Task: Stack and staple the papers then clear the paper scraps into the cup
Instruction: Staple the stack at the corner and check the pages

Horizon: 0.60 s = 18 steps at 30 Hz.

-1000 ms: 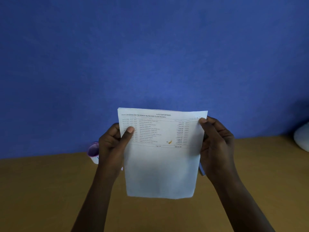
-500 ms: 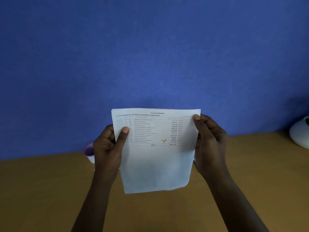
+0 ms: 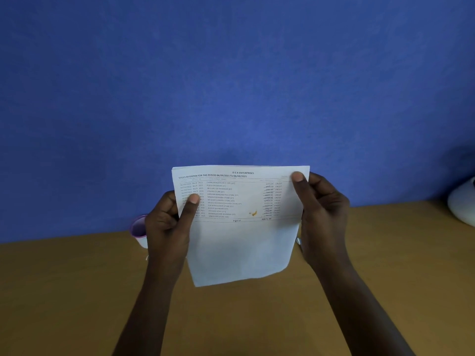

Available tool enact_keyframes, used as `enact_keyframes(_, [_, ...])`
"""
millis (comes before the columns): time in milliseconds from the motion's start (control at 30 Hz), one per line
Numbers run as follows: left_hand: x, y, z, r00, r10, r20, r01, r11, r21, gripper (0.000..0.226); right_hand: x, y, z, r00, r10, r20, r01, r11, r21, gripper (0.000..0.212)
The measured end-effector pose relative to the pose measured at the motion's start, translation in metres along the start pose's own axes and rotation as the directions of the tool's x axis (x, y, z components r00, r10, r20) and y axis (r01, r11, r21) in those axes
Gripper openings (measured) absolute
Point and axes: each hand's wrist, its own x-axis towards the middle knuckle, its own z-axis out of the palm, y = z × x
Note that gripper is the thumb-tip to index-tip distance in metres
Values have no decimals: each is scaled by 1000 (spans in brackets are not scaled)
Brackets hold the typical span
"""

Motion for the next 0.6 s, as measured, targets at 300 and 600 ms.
enact_keyframes(300, [3, 0, 1, 1000, 8, -7, -8, 1000, 3, 23, 4, 5, -3, 999, 18, 37, -18, 1000, -1, 18])
enact_keyframes(600, [7, 0, -1, 999, -15, -37, 15, 1000, 6, 25, 5, 12, -7, 986, 56, 158, -48, 997, -56, 18])
